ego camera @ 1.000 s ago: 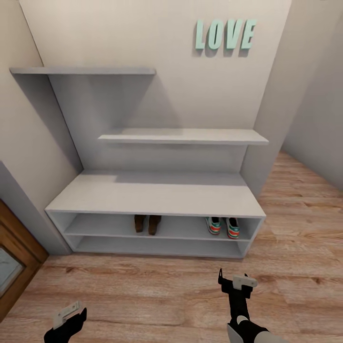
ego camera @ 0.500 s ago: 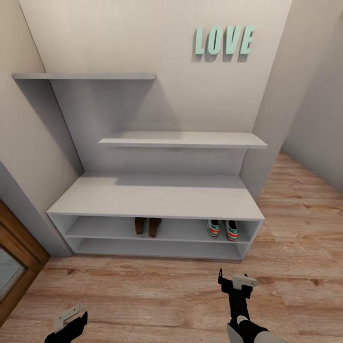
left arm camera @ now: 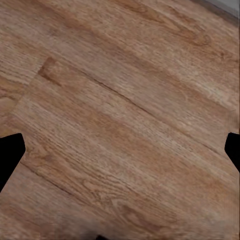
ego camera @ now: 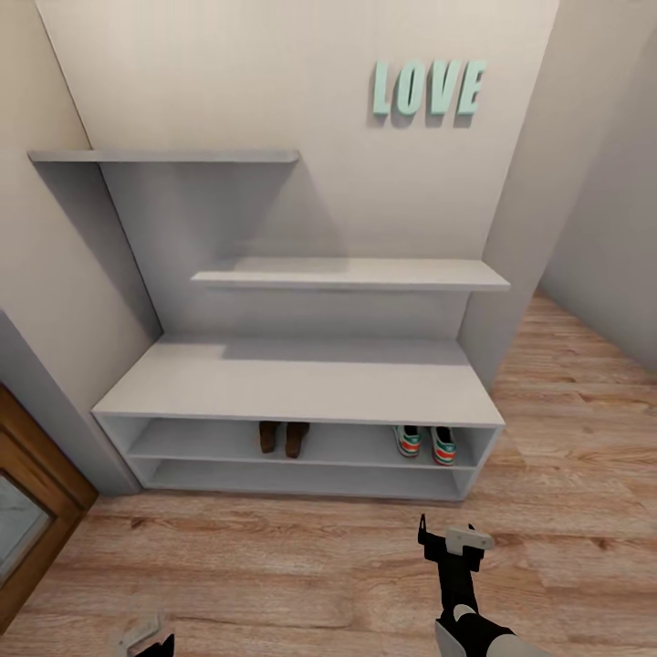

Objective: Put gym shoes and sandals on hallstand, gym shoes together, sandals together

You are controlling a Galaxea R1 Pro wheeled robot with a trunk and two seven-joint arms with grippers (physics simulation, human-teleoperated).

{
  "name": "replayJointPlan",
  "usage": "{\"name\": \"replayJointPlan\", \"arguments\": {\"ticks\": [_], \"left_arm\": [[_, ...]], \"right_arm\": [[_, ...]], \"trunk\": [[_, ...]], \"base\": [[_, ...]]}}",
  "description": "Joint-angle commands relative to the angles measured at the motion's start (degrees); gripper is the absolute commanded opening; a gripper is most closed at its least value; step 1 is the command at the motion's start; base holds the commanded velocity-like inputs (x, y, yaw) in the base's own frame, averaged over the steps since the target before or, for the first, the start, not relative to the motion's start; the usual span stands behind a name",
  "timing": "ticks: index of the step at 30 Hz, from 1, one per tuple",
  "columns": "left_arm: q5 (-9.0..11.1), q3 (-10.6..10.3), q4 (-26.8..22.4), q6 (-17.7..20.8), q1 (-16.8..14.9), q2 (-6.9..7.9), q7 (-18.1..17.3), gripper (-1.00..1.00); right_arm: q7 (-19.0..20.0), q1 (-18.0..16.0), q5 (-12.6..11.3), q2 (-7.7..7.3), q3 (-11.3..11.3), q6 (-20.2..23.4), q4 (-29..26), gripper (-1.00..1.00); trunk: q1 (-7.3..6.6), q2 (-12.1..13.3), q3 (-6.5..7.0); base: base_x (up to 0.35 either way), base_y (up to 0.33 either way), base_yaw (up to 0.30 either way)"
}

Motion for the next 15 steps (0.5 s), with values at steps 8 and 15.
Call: {"name": "replayJointPlan", "arguments": {"ticks": [8, 15], "left_arm": [[-0.2, 0.0, 5.9, 0.0, 4.0, 0.01, -0.1, 1.0], [-0.1, 0.0, 6.8, 0.0, 8.3, 0.0, -0.1, 1.0]], "right_arm": [[0.0, 0.0, 0.0, 0.0, 0.0, 0.0, 0.0, 1.0], [0.0, 0.0, 0.0, 0.0, 0.0, 0.0, 0.0, 1.0]], "trunk": [[-0.45, 0.8, 0.37], [-0.45, 0.8, 0.37]], "base": [[0.0, 0.0, 0.0], [0.0, 0.0, 0.0]]}}
